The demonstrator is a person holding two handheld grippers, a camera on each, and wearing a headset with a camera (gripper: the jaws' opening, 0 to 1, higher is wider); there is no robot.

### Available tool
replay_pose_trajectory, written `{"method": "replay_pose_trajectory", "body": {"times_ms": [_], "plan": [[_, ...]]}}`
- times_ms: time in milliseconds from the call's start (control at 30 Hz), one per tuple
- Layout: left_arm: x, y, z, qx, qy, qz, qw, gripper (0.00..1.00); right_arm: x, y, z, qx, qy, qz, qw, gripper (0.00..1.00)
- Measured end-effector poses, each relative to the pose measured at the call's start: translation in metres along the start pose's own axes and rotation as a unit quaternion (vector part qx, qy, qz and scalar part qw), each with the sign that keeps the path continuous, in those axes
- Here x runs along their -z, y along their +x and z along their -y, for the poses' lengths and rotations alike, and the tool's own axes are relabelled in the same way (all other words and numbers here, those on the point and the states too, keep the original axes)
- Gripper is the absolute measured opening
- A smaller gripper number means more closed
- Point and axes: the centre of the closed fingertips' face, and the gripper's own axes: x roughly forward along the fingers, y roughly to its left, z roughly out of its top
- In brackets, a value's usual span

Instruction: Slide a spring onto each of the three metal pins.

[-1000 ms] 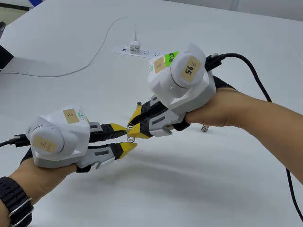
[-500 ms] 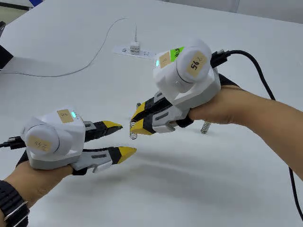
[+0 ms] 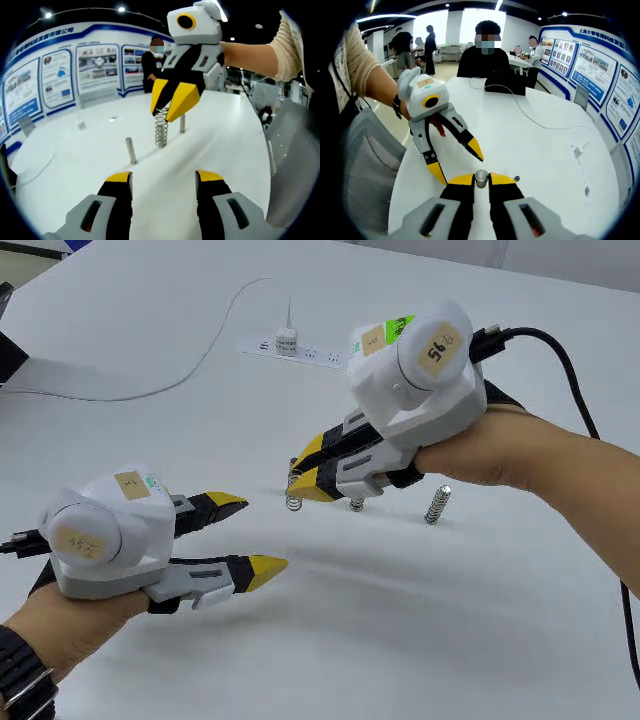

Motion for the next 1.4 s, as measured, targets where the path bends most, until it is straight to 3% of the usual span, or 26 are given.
{"method": "replay_pose_trajectory", "body": {"times_ms": [600,800,1400], "plan": [[0.006,-0.003,-0.003,-0.006,-0.01,-0.003,0.9999,0.53,-0.008,0.001,0.054,0.046,0.026,0.011,0.9986,0.12],[0.007,-0.002,-0.003,-0.006,-0.01,-0.003,0.9999,0.53,-0.008,0.008,0.067,0.051,0.034,0.011,0.998,0.12],[0.008,-0.005,-0.007,-0.013,-0.013,-0.002,0.9998,0.54,0.008,0.026,0.069,0.051,0.062,-0.001,0.9968,0.12]]}}
